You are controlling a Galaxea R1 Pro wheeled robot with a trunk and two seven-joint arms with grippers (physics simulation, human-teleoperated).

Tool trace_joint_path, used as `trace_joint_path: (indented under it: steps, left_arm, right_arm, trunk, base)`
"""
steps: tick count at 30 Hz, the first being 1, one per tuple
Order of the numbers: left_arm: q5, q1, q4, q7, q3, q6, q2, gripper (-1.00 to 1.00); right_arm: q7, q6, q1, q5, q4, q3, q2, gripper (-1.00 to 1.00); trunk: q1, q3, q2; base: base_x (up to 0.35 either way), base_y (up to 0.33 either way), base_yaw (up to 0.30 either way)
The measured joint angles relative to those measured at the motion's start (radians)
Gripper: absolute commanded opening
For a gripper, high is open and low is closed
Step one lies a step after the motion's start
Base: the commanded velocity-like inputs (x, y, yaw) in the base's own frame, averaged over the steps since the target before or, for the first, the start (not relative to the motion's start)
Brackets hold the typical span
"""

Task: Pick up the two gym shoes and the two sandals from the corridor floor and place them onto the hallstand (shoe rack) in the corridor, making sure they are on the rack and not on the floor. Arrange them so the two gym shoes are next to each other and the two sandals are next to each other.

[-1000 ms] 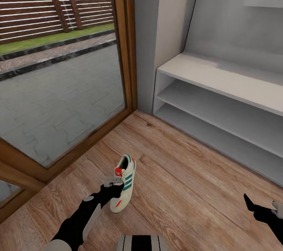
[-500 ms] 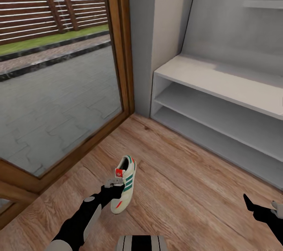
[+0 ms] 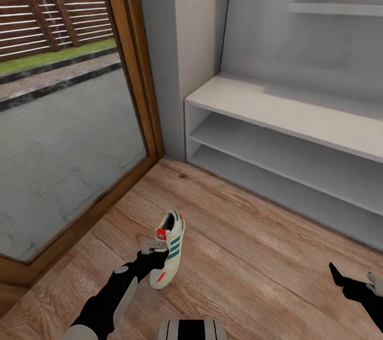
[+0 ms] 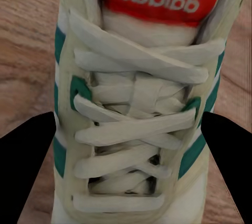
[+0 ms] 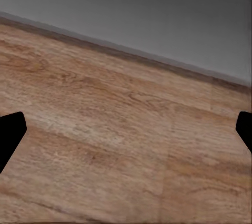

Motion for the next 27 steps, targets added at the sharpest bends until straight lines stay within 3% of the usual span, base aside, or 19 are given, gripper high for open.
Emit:
trace_joint_path:
  steps: [21,27]
  left_arm:
    - [0.0,0.0,-0.002,0.0,0.0,0.0,0.0,-1.0]
    - [0.0,0.0,-0.003,0.0,0.0,0.0,0.0,-1.0]
  right_arm:
    - [0.0,0.0,0.0,-0.001,0.0,0.0,0.0,1.0]
    - [0.0,0.0,0.0,-0.001,0.0,0.0,0.0,1.0]
  trunk:
    - [0.0,0.018,0.0]
    - [0.0,0.022,0.0]
  base:
    - [0.0,0.0,-0.262]
    - [0.0,0.0,-0.122]
